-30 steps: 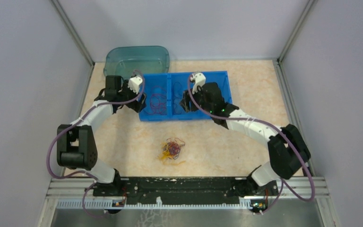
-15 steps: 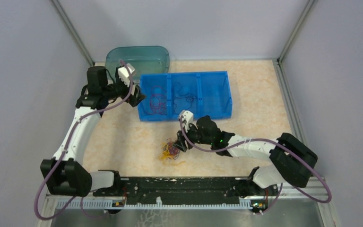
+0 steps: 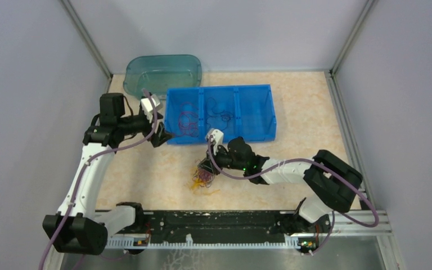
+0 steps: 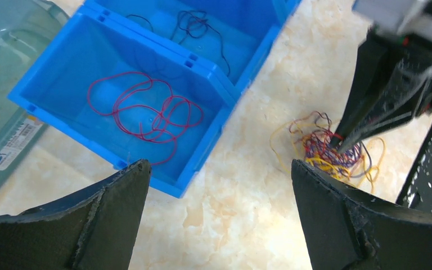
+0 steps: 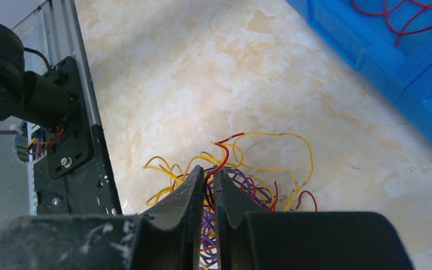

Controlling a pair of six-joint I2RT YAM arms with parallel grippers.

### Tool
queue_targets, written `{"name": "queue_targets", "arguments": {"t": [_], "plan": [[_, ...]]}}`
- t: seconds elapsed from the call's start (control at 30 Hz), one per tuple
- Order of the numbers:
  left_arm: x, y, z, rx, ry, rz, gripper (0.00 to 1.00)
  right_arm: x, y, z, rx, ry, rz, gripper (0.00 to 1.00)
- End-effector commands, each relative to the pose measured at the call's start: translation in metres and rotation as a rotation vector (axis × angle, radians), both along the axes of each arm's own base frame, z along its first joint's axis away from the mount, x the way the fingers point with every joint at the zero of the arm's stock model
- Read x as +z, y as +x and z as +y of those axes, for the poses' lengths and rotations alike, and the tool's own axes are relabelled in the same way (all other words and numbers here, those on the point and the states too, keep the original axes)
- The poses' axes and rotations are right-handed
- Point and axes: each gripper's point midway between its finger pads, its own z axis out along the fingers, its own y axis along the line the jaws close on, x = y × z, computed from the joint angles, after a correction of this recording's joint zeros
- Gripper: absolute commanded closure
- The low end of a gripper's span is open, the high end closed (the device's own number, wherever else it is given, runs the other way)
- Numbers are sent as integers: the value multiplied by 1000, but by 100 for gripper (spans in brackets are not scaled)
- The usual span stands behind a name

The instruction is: Untangle the cables

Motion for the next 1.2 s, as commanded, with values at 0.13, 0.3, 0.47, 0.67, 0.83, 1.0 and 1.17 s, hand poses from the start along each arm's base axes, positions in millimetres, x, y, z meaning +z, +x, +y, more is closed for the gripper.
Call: {"name": "queue_targets", "arguments": {"t": [0.13,0.3,0.47,0.67,0.83,1.0,1.17], "plan": [[-26,-62,-11,-253,33,-67,0,96,-7,11,45,222,-115,95],[-37,-92,-23,-346,-10,-32,0,118,-16,10,73,295,-111,98],[-38,-107,-38,-390,-73,-23,2,155,-18,9,64,396,-122,100],[-22,-111,-59,-391,-177,-50,2,205,-16,5,27,547,-133,100],[-14,-116,-81,-407,-250,-12,5,234,-16,2,0,661,-111,100],[-3,-119,-98,-438,-297,2,20,240,-18,7,-9,673,-104,100],[0,-126,-108,-472,-331,76,38,244,-19,9,-20,697,-101,100]]}}
